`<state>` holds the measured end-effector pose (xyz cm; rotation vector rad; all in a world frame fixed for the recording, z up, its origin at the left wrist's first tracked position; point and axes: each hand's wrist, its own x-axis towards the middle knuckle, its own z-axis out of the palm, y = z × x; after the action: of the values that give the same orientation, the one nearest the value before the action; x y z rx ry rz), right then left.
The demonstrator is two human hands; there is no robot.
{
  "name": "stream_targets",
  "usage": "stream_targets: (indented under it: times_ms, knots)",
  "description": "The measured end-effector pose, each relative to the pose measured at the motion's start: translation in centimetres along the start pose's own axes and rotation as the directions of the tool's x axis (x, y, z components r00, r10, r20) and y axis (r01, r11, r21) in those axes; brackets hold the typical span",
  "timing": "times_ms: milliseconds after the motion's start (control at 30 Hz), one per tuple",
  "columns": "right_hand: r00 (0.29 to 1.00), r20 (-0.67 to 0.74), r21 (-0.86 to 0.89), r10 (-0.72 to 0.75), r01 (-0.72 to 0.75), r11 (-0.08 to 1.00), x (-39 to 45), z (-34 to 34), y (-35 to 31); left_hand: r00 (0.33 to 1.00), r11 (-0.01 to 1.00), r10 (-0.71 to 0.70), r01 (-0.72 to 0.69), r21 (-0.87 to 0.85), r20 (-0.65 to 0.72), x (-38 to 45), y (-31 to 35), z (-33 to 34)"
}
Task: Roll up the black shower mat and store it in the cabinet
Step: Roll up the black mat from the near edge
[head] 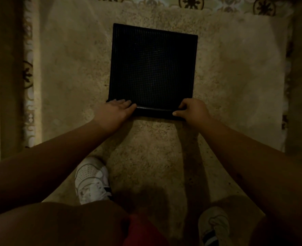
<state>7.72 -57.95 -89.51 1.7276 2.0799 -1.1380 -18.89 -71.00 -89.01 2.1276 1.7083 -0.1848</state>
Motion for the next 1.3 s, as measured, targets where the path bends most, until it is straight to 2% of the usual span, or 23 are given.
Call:
stream_targets:
  times_ms: [100, 200, 333, 433, 567, 733, 833, 1033, 1100, 1200, 1300]
  knots:
    - [0.965, -0.136, -0.282, -0.225, 0.18, 0.942, -1.2, 0.8, 0.4, 0.999, 0.997, -0.047, 0.046, 0.056, 0.023, 0.8, -0.4, 1.1]
    - [0.921, -0.188, -0.444, -0.343, 0.232, 0.866, -2.4, 1.6, 0.0, 0.997, 0.994, -0.065, 0.061, 0.09, 0.036, 1.4, -0.4, 1.6]
    - [0.933, -0.01, -0.608, -0.36, 0.28, 0.743, -2.3, 0.7, -0.5, 0.995, 0.993, -0.09, 0.086, 0.076, 0.047, 2.1, -0.8, 1.7]
    - [0.941, -0.039, -0.548, -0.338, 0.263, 0.794, -1.8, 0.4, -1.2, 0.997, 0.996, -0.072, 0.071, 0.053, 0.022, 3.0, -1.1, 0.7]
    - [0.956, -0.066, -0.454, -0.284, 0.225, 0.862, -1.4, 0.6, -1.8, 0.992, 0.989, -0.115, 0.11, 0.098, 0.052, 3.4, -0.8, -0.3]
    - [0.98, 0.059, -0.335, -0.189, 0.198, 0.921, 0.5, -0.9, -1.4, 0.997, 0.993, -0.055, 0.048, 0.105, 0.059, 4.0, -1.6, -1.5]
    - [0.982, 0.091, -0.316, -0.166, 0.187, 0.93, 0.8, -1.1, -0.9, 0.997, 0.999, -0.051, 0.05, 0.019, 0.054, 3.8, -1.5, -1.8]
    - [0.969, 0.217, -0.251, -0.121, 0.176, 0.952, -0.4, -0.4, 0.8, 0.975, 0.999, -0.023, 0.028, -0.019, 0.221, 2.0, -0.2, -0.9]
    - [0.974, 0.159, -0.281, -0.164, 0.204, 0.938, -1.1, -0.3, 1.0, 0.974, 0.997, -0.032, 0.048, -0.067, 0.224, 1.9, -0.3, -1.0]
    - [0.932, 0.044, -0.48, -0.36, 0.335, 0.811, -2.2, 0.6, 1.4, 0.968, 0.976, -0.074, 0.119, -0.18, 0.24, 2.0, -0.6, -1.2]
    - [0.943, 0.052, -0.499, -0.328, 0.309, 0.81, -1.9, 0.8, 1.3, 0.961, 0.943, -0.114, 0.185, -0.278, 0.253, 1.4, -0.5, -0.7]
